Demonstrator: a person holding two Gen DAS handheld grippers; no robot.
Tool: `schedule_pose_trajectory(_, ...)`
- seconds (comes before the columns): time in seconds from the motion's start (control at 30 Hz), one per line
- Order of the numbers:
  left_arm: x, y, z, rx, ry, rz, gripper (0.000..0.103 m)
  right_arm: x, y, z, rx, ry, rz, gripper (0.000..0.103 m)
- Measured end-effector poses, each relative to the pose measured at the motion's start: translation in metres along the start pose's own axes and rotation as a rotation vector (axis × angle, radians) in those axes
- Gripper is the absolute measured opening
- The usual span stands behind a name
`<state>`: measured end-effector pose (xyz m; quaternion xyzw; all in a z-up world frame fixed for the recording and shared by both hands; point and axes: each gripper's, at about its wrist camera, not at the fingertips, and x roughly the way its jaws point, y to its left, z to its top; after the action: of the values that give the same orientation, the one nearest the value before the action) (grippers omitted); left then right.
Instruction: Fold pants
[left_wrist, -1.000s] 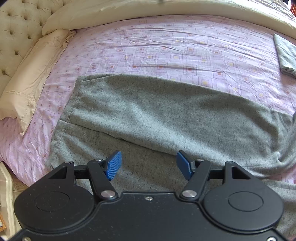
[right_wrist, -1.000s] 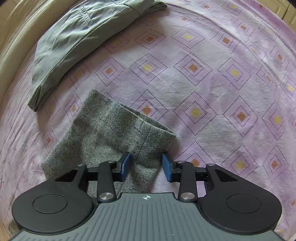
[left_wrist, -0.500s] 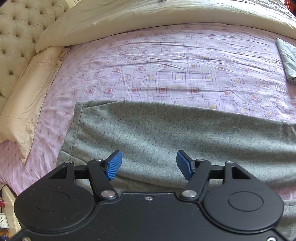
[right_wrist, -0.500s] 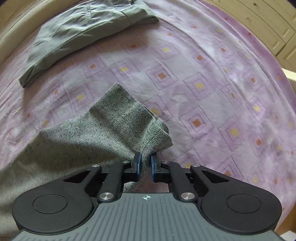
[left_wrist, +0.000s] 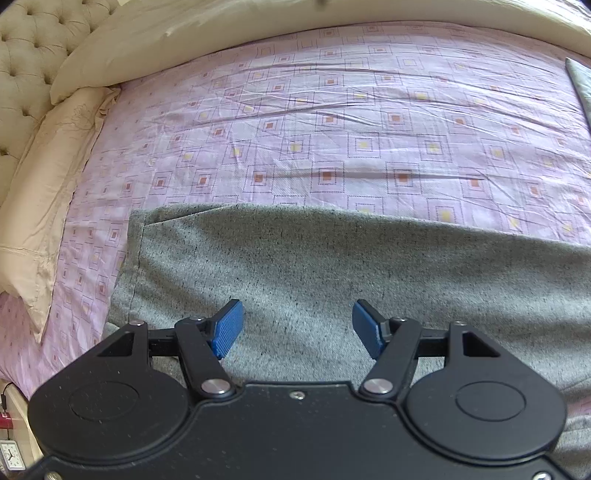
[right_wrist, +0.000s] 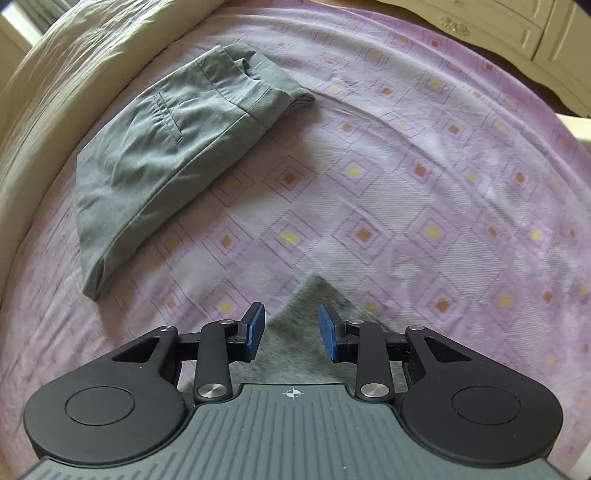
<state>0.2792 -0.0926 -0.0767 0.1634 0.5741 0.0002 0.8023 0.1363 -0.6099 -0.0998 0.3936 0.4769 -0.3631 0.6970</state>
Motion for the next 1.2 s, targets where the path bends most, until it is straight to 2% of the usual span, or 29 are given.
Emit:
schedule_pose_trajectory(0.27, 0.027, 0.009, 0.024, -0.026, 0.035, 0.001, 0.069, 0.053, 0.028, 0.002, 0.102, 0.095, -0.152, 0.032)
schedule_pose_trajectory(0.4, 0.044, 0.011, 0.039, -0.05, 0.058, -0.01, 0.069, 0.059, 0.035, -0.007, 0.033, 0.075, -0.222, 0.029)
schedule_pose_trajectory(0.43, 0.048, 0.011, 0.043, -0.055, 0.063, -0.013, 0.069, 0.058, 0.037, -0.009, 0.005, 0.072, -0.234, 0.017)
schedule_pose_trajectory(0.47, 0.051, 0.01, 0.046, -0.059, 0.066, -0.017, 0.069, 0.055, 0.037, -0.012, -0.026, 0.069, -0.243, 0.013)
schedule_pose_trajectory(0.63, 0.062, 0.0, 0.06, -0.065, 0.082, -0.043, 0.069, 0.026, 0.022, -0.032, -0.066, 0.034, -0.199, 0.007)
schedule_pose_trajectory(0.87, 0.062, -0.028, 0.067, -0.057, 0.095, -0.101, 0.069, -0.018, -0.006, -0.06, -0.035, 0.008, -0.16, 0.006)
schedule_pose_trajectory(1.03, 0.06, -0.05, 0.064, -0.048, 0.104, -0.141, 0.07, -0.03, -0.03, -0.085, 0.009, 0.018, -0.15, 0.006)
schedule_pose_trajectory(1.1, 0.066, -0.059, 0.063, -0.051, 0.132, -0.154, 0.075, -0.03, -0.037, -0.095, 0.02, 0.027, -0.15, 0.006)
schedule_pose_trajectory(1.2, 0.079, -0.066, 0.06, -0.096, 0.193, -0.162, 0.075, -0.03, -0.047, -0.11, 0.051, 0.042, -0.144, 0.006)
